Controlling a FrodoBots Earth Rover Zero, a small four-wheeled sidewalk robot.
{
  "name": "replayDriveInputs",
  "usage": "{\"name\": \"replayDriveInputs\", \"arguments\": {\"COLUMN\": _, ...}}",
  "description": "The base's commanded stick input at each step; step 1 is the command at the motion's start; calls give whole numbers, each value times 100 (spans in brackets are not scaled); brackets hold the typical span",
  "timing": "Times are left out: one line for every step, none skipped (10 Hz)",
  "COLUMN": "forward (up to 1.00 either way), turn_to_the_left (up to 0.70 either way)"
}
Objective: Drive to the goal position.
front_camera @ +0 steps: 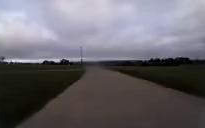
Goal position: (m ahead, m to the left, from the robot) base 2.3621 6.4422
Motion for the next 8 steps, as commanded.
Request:
{"name": "replayDriveInputs", "arguments": {"forward": 85, "turn_to_the_left": 0}}
{"name": "replayDriveInputs", "arguments": {"forward": 85, "turn_to_the_left": 0}}
{"name": "replayDriveInputs", "arguments": {"forward": 85, "turn_to_the_left": 0}}
{"name": "replayDriveInputs", "arguments": {"forward": 85, "turn_to_the_left": 0}}
{"name": "replayDriveInputs", "arguments": {"forward": 85, "turn_to_the_left": 0}}
{"name": "replayDriveInputs", "arguments": {"forward": 85, "turn_to_the_left": 0}}
{"name": "replayDriveInputs", "arguments": {"forward": 85, "turn_to_the_left": 0}}
{"name": "replayDriveInputs", "arguments": {"forward": 85, "turn_to_the_left": 0}}
